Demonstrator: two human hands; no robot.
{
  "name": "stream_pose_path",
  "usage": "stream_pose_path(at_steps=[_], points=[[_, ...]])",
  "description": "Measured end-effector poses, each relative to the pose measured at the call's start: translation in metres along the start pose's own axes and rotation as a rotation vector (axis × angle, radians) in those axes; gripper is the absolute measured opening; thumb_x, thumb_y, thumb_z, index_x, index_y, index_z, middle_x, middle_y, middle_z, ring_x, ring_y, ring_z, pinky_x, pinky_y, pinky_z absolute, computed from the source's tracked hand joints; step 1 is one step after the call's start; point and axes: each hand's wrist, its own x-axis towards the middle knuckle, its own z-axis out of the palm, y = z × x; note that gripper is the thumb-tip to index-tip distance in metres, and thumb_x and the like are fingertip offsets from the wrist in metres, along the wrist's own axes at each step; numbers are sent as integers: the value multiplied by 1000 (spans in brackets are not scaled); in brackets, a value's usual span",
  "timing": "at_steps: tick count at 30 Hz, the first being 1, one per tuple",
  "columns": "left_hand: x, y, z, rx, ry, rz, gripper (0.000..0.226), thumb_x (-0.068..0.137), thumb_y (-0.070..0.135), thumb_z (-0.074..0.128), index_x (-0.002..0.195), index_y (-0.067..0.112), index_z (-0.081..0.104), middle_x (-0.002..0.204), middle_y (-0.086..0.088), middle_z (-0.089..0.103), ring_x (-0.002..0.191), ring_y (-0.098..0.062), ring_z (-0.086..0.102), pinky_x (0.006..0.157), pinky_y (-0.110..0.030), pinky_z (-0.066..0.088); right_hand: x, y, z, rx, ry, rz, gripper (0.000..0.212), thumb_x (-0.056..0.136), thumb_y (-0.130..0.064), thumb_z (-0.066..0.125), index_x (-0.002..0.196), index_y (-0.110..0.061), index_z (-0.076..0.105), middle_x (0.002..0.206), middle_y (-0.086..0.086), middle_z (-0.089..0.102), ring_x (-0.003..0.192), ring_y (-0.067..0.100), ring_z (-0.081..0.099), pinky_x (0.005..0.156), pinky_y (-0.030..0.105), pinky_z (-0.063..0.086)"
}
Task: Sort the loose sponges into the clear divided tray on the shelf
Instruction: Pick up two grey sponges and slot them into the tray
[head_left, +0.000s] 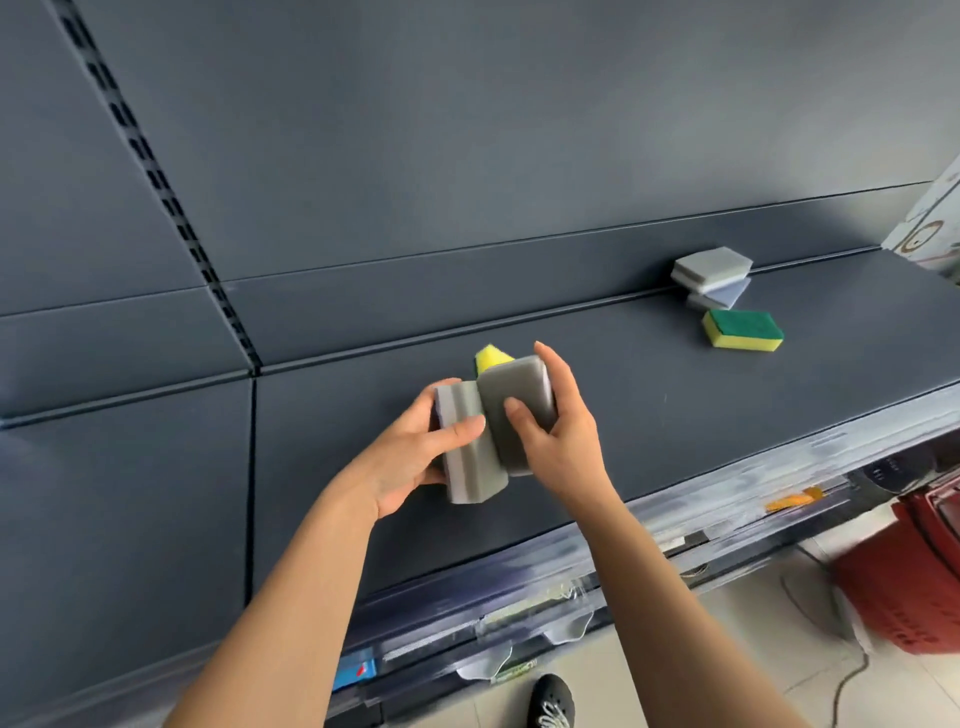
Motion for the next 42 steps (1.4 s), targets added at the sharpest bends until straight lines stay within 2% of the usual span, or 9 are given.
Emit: stream_pose_path(at_steps=[3, 5, 11, 15, 19, 22, 27, 30, 42], points=[[-15, -3, -5, 60, 240, 11, 36, 81, 31, 70, 113, 33, 54, 115, -1, 62, 100, -18, 61, 76, -36, 52, -15, -8, 14, -15, -50, 17, 58, 89, -23, 61, 137, -39, 33, 117, -7, 56, 101, 12, 56, 86, 30, 48], [-23, -5, -10, 72, 307, 2, 29, 87, 21, 62, 112, 32, 55, 112, -2, 61, 100, -21, 59, 81, -39, 49, -20, -13, 21, -15, -75, 15, 57, 89, -24, 61, 137, -37, 33, 117, -4, 55, 101, 16, 56, 88, 34, 49], [-58, -10, -18, -18, 538, 76, 29, 84, 7, 53, 103, 28, 60, 105, -2, 61, 95, -21, 58, 79, -38, 47, -33, -25, 35, 16, -140, -9, 54, 85, -29, 65, 130, -39, 38, 88, -21, 53, 80, -5, 54, 65, 13, 44], [-86, -15, -20, -38, 677, 151, 33, 82, 4, 55, 105, 26, 62, 103, 1, 62, 88, -14, 57, 67, -27, 42, -43, -33, 42, 39, -181, -41, 51, 84, -34, 67, 127, -39, 40, 92, -21, 55, 82, -7, 55, 65, 15, 44], [-122, -27, -23, -55, 805, 222, 36, 82, 0, 59, 103, 30, 61, 103, 1, 64, 90, -13, 58, 73, -24, 44, -60, -40, 53, 101, -225, -74, 49, 82, -38, 67, 125, -39, 43, 96, -20, 57, 85, -9, 53, 68, 13, 43], [-151, -37, -26, -51, 866, 252, 35, 82, 3, 62, 100, 33, 61, 102, 2, 67, 90, -11, 61, 74, -25, 46, -74, -48, 66, 144, -268, -97, 46, 83, -40, 66, 124, -37, 46, 96, -17, 59, 82, -9, 53, 65, 5, 41], [-205, -48, -38, -59, 980, 297, 35, 83, 1, 63, 97, 33, 63, 106, -1, 67, 96, -16, 62, 84, -32, 49, -100, -68, 93, 190, -370, -150, 44, 86, -38, 63, 126, -36, 45, 92, -17, 59, 80, -10, 53, 67, 8, 40], [-238, -56, -47, -70, 1036, 312, 36, 84, 0, 63, 100, 32, 62, 105, 0, 67, 93, -12, 63, 78, -27, 50, -117, -81, 113, 210, -448, -194, 43, 87, -34, 63, 126, -38, 45, 90, -16, 60, 79, -8, 54, 65, 1, 38], [-387, -100, -118, -84, 1144, 327, 38, 83, -1, 64, 100, 33, 63, 105, -2, 67, 97, -15, 63, 80, -28, 51, -222, -148, 223, 227, -624, -288, 35, 85, -30, 65, 114, -39, 50, 91, -16, 60, 81, -3, 54, 68, 8, 42]])
